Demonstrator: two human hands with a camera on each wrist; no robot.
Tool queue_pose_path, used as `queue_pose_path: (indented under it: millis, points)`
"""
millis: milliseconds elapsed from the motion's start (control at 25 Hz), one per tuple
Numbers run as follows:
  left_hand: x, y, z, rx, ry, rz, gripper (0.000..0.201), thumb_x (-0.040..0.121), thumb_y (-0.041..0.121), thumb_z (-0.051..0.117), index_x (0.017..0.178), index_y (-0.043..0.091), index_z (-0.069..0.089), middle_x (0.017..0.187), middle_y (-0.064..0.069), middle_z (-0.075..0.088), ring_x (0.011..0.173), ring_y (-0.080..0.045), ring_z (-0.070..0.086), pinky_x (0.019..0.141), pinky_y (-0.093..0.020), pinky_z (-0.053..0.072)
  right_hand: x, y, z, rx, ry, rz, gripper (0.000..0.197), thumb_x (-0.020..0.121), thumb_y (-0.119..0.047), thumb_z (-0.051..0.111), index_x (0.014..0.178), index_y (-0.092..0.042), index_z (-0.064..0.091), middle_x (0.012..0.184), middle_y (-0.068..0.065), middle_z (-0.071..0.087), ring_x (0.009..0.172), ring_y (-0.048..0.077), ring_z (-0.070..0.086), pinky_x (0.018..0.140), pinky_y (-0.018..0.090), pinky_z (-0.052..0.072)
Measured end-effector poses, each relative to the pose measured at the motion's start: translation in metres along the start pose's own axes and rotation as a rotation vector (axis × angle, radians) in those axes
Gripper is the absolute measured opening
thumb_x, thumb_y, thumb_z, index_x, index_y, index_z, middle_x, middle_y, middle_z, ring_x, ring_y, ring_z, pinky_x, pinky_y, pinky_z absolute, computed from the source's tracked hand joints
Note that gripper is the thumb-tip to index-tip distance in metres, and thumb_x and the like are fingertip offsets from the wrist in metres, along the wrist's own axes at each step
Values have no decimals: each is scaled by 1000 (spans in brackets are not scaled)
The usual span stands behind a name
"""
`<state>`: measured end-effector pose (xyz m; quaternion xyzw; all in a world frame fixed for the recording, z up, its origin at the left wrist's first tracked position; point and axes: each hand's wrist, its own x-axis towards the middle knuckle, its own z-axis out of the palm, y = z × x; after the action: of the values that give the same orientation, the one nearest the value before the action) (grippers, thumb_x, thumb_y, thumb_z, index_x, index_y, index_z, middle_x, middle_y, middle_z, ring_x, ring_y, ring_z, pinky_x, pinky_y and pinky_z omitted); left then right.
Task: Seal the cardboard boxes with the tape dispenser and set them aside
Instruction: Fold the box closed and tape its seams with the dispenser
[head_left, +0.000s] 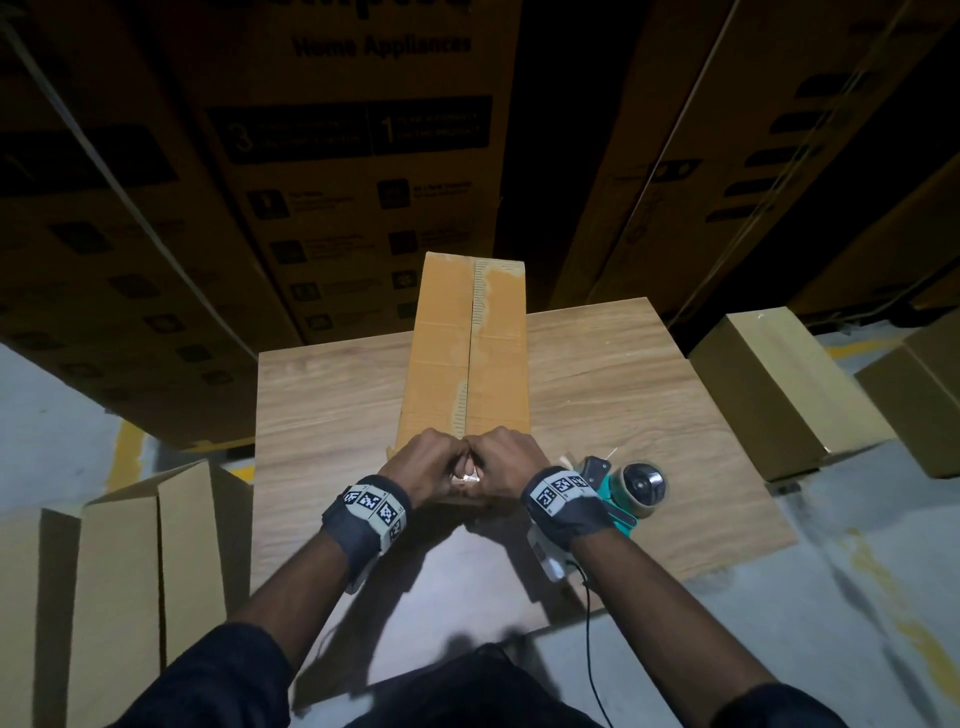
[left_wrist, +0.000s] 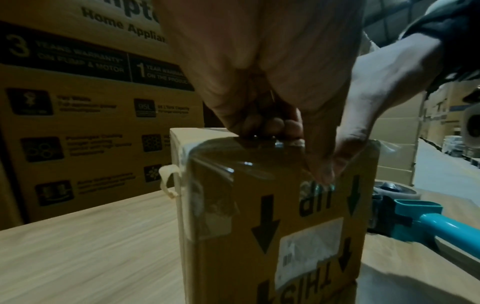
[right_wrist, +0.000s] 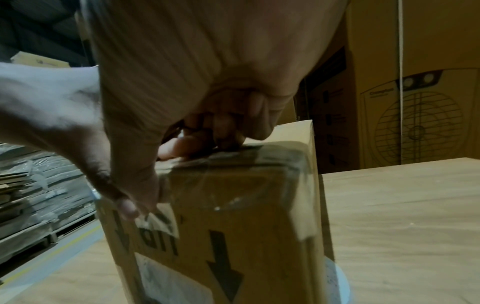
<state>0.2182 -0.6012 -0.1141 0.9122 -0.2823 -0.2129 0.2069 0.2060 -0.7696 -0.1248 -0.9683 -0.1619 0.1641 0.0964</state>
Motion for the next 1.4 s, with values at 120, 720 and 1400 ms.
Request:
queue_pose_path:
  millis: [120,720,1400]
  points:
    - [0,-10,3,44,22,2,22,82,22,83,89,15,63,84,-1,67,74,-22,64,63,-30,53,-5,7,1,-5,29,-30,27,84,-43,74,95,-26,56,80,-8,56,72,19,54,63,31,40]
    - [-18,-78,-13,132,-45,-75,39,78,35,87,89,17,54,85,1,62,77,-20,61,70,-37,56,-42,79,21,177,10,-17,44,80,-42,83,83,-29,42,83,-17,53,77,8,47,63,28,37]
    - [-19,-86,7,-52,88,-109,50,68,24,94,80,14,46,77,-5,61,73,-29,60,61,-34,50,-65,81,28,383,79,98,24,83,-38,82,85,-30,60,106,-10,72,94,8,62,77,30,55]
